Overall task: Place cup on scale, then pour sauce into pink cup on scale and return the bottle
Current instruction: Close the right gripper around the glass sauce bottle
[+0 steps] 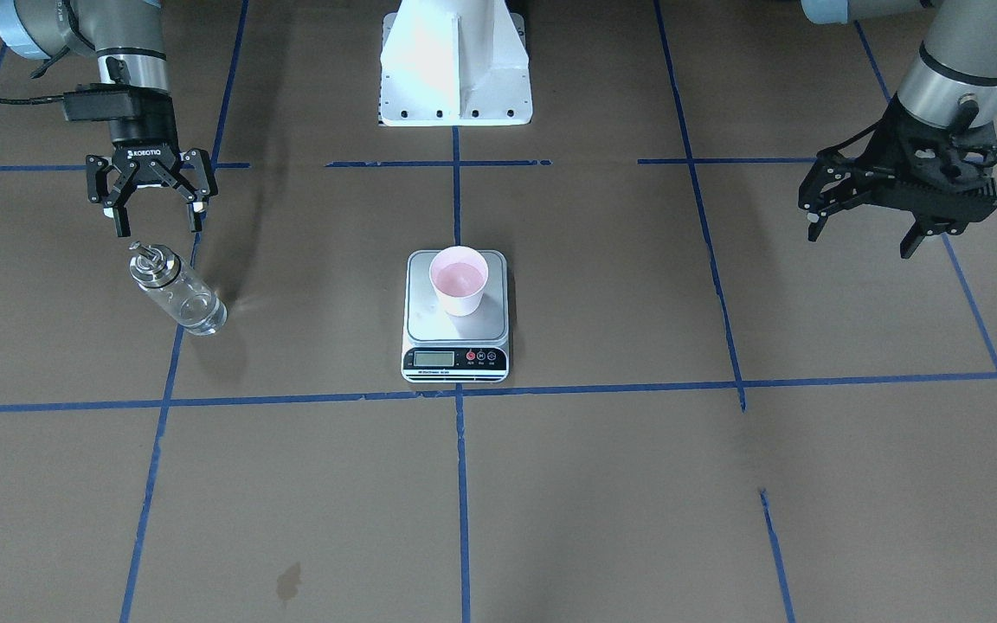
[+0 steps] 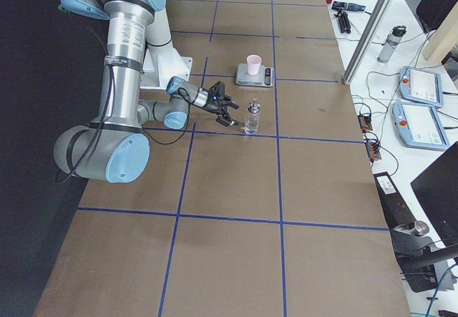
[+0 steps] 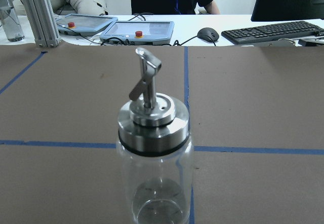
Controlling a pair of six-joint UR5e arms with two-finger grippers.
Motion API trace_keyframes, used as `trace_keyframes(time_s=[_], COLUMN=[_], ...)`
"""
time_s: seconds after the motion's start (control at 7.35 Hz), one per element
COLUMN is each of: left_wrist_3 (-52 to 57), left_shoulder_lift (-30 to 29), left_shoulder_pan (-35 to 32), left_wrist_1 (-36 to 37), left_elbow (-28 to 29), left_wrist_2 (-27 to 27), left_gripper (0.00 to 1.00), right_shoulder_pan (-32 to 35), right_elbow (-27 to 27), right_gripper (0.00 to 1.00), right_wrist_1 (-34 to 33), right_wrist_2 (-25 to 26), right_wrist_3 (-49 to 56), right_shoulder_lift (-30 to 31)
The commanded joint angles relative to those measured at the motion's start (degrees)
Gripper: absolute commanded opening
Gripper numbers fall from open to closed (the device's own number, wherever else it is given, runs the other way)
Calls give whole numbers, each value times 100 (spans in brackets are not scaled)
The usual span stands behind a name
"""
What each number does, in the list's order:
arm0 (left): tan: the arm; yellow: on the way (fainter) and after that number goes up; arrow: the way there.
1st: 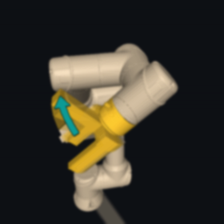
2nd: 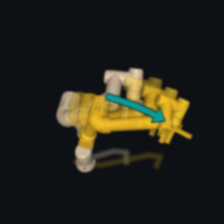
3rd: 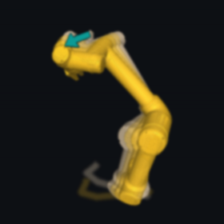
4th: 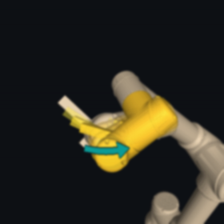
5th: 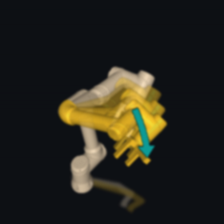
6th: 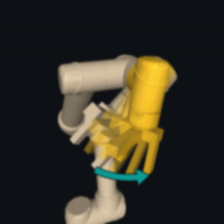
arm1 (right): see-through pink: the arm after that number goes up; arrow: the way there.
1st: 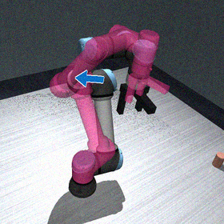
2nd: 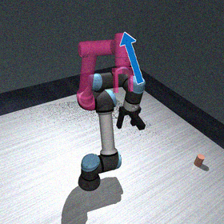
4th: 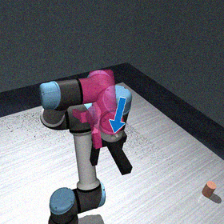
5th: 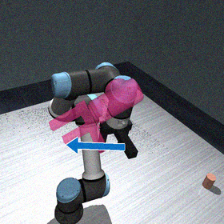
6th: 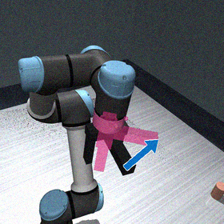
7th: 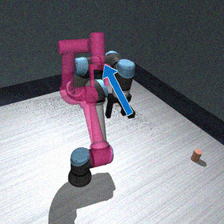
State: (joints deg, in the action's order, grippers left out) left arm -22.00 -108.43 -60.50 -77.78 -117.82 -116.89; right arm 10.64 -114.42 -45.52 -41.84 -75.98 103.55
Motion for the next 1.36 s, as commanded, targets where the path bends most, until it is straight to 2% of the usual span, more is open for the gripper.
trace_keyframes(time_s=[0.0,0.14,0.41,1.22], left_wrist_3=[3,-15,-24,-68], left_shoulder_lift=[-2,-2,-2,-20], left_shoulder_pan=[-6,-14,-23,-50], left_wrist_1=[0,0,0,0], left_elbow=[13,13,13,75], left_wrist_2=[9,0,0,0], left_gripper=[100,100,100,100], right_shoulder_pan=[-27,-36,-36,34], right_elbow=[366,620,693,869], right_gripper=[100,100,100,100], right_wrist_1=[8,8,8,34], right_wrist_2=[307,482,598,546], right_wrist_3=[4,4,4,196], right_shoulder_lift=[-290,-509,-616,-643])
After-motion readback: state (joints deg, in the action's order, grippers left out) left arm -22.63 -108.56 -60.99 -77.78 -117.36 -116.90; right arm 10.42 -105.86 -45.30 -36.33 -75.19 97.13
